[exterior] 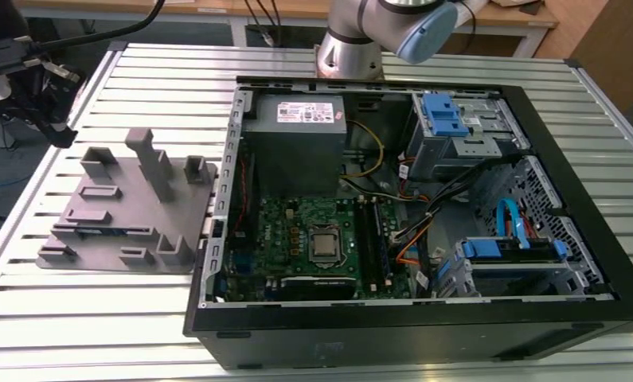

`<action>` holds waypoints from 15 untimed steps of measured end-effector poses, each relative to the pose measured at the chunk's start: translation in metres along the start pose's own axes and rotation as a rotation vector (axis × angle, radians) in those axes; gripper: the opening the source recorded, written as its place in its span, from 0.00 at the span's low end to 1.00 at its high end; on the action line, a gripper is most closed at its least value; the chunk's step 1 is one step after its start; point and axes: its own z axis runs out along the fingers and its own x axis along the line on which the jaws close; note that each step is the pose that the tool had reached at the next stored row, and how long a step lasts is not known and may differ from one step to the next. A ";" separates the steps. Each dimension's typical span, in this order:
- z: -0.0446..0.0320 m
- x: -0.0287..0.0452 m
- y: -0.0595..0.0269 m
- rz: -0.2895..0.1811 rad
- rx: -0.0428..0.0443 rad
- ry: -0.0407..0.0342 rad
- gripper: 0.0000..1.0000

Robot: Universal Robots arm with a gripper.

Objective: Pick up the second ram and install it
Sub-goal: 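Reach for the second ram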

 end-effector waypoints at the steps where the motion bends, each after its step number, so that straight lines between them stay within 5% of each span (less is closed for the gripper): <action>1: 0.0007 0.0000 -0.0001 0.000 0.0000 0.0000 0.11; 15: 0.0084 0.0002 -0.0010 0.000 0.0001 0.0001 0.11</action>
